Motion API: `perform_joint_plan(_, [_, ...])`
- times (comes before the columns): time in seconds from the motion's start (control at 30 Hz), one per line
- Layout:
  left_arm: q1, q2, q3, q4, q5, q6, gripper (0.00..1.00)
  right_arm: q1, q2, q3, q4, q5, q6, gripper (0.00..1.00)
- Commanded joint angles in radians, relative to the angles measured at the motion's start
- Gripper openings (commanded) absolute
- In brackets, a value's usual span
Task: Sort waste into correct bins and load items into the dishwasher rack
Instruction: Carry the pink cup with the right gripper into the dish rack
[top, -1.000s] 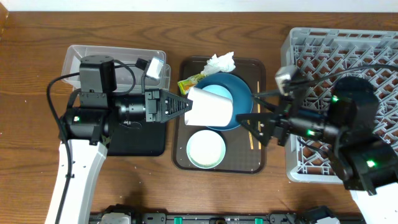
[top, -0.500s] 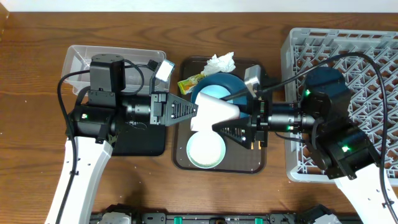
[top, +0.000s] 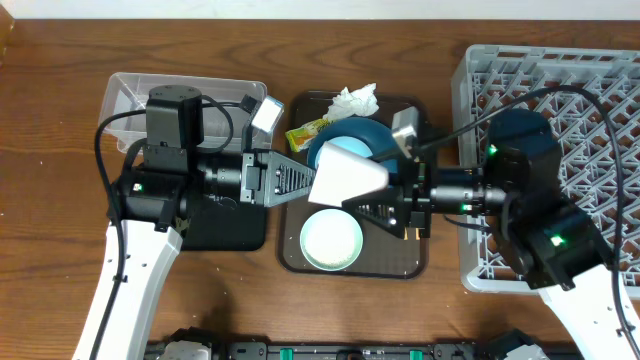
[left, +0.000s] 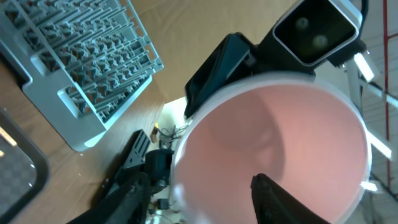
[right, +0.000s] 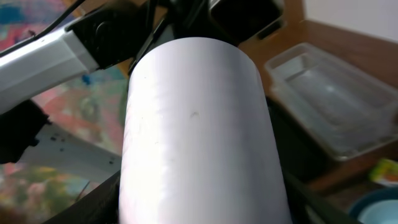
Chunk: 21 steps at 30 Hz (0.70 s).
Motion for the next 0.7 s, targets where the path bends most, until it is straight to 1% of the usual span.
perform_joint_plan(0.0, [0.001, -0.009, 0.017, 0.025, 0.012, 0.016, 0.6, -0.055, -0.09, 0.007, -0.025, 0.084, -0.013, 0.56])
perform_joint_plan(0.07, [0.004, -0.009, 0.017, 0.055, 0.012, 0.015, 0.65, -0.096, -0.138, 0.008, -0.079, 0.149, -0.013, 0.56])
perform_joint_plan(0.13, [0.016, -0.009, 0.017, 0.08, 0.012, 0.015, 0.66, -0.14, -0.19, 0.008, -0.162, 0.24, -0.007, 0.55])
perform_joint_plan(0.27, [0.045, -0.009, 0.017, 0.09, 0.012, 0.015, 0.66, -0.243, -0.299, 0.008, -0.408, 0.557, 0.056, 0.58])
perform_joint_plan(0.37, [0.056, -0.009, 0.017, 0.09, 0.012, 0.015, 0.66, -0.311, -0.353, 0.008, -0.615, 0.853, 0.189, 0.58])
perform_joint_plan(0.47, [0.055, -0.009, 0.017, 0.09, 0.012, 0.015, 0.66, -0.369, -0.37, 0.008, -0.836, 1.123, 0.409, 0.55])
perform_joint_plan(0.5, [0.055, -0.009, 0.017, 0.09, 0.012, 0.015, 0.67, -0.384, -0.368, 0.008, -0.89, 1.184, 0.459, 0.55])
perform_joint_plan(0.57, [0.055, -0.009, 0.017, 0.09, 0.012, 0.016, 0.66, -0.411, -0.358, 0.008, -0.957, 1.281, 0.489, 0.55])
perform_joint_plan(0.67, [0.055, -0.009, 0.017, 0.09, 0.012, 0.016, 0.66, -0.452, -0.332, 0.008, -0.98, 1.325, 0.488, 0.55])
